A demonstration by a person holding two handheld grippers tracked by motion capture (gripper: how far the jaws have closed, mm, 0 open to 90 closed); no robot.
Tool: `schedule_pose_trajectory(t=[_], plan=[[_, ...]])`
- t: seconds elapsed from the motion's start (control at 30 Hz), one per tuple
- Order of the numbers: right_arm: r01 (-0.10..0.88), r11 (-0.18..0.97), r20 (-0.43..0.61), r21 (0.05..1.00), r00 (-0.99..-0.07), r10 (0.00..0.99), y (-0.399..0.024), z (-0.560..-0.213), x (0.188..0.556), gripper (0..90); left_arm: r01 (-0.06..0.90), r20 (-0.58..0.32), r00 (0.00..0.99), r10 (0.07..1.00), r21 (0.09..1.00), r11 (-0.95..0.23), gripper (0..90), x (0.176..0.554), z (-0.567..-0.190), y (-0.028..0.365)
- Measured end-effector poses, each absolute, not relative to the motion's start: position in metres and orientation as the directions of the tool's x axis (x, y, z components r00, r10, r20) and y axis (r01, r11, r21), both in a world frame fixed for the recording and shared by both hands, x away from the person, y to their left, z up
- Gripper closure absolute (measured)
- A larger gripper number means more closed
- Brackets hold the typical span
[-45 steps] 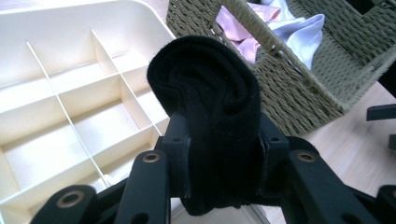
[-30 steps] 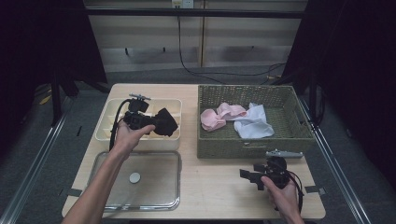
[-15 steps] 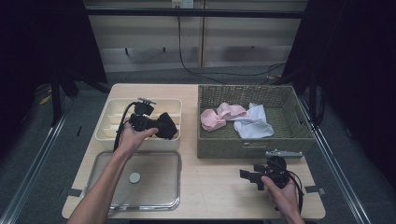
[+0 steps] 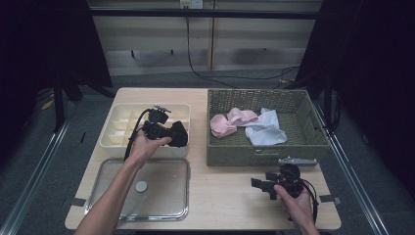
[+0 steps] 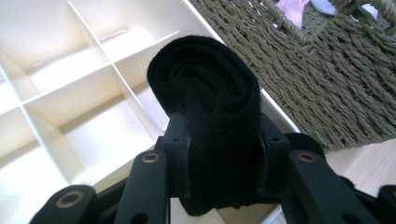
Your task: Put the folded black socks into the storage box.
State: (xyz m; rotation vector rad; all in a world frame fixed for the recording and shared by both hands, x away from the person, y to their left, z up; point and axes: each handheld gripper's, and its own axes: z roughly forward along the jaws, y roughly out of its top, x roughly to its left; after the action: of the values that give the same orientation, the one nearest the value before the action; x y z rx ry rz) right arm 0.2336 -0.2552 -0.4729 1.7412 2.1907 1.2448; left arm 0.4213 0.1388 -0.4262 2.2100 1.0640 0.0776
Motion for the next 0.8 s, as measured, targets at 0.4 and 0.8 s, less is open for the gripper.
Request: schedule_pose_trajectory(t=[0.4,0.8], plan=[[0.781,0.027,0.407,0.624,-0.354,0.842,-0.254,-0.473,0.233,22.5,0.707,-0.262,0.651,0.712,0.551,-0.443,64.1,0.427,-0.433,0.135],[0.779,0.026,0.413,0.626,-0.360,0.837,-0.254,-0.473,0.234,20.8,0.724,-0.311,0.662,0.682,0.501,-0.474,65.2,0.434,-0.438,0.137]])
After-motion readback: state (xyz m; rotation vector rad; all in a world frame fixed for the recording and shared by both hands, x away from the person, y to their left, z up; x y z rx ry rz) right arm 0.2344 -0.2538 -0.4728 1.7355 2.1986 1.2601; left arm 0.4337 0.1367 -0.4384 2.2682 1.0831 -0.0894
